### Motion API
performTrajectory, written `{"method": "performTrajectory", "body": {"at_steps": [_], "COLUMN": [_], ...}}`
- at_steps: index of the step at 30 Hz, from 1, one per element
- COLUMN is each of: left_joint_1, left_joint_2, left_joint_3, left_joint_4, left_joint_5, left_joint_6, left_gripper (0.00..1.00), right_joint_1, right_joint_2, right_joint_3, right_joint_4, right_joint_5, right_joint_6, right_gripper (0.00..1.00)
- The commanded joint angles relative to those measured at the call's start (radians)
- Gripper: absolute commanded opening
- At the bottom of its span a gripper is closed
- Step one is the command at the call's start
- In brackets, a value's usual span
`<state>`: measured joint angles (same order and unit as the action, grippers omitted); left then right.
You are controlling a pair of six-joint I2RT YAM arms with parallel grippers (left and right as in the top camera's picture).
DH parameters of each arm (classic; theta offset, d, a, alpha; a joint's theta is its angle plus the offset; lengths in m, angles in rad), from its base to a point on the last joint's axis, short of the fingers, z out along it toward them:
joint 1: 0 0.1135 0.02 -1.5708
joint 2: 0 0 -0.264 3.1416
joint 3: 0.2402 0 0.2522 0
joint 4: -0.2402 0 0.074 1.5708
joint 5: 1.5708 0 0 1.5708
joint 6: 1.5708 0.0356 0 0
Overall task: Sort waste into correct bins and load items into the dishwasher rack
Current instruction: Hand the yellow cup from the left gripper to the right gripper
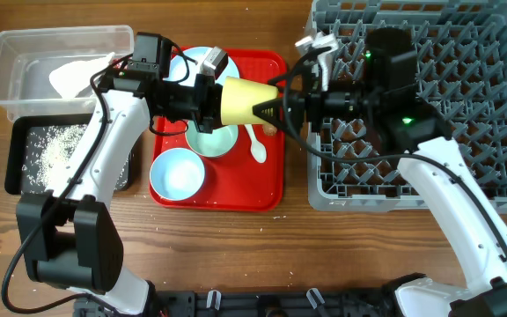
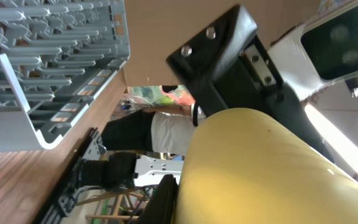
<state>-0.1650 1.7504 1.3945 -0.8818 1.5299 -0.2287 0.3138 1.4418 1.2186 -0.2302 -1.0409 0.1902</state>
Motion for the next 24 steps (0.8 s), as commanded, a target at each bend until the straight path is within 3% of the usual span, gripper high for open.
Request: {"method": "performTrajectory", "body": {"at_steps": [1, 2, 8, 12, 18, 24], "left_joint_1": [-0.005, -0.005, 0.000, 0.000, 0.000, 0.000], "left_joint_2": [-0.013, -0.013, -0.013, -0.013, -0.013, -0.013], "left_joint_3": [0.012, 0.013, 0.013, 0.012, 0.012, 0.013], "left_joint_4": [0.003, 0.003, 0.003, 0.003, 0.003, 0.003], "left_joint_5": [0.047, 0.047, 0.047, 0.047, 0.047, 0.047], "left_joint_6": [-0.042, -0.042, -0.050, -0.050, -0.050, -0.050], "left_gripper": [0.04, 0.04, 0.04, 0.04, 0.24, 0.30], "right_joint_1": [0.008, 0.008, 0.014, 0.014, 0.014, -0.014], "right_joint_2": [-0.005, -0.005, -0.005, -0.005, -0.005, -0.006], "right_joint_3": [0.000, 0.000, 0.000, 0.000, 0.000, 0.000], "right_joint_4": [0.000, -0.003, -0.038, -0.036, -0.035, -0.039], "right_joint_5": [-0.034, -0.036, -0.042, -0.041, -0.039, -0.026], "right_joint_6": [-0.005, -0.005, -0.008, -0.008, -0.008, -0.008], "right_gripper": [0.85, 0.81, 0.80, 0.63, 0.50, 0.50]}}
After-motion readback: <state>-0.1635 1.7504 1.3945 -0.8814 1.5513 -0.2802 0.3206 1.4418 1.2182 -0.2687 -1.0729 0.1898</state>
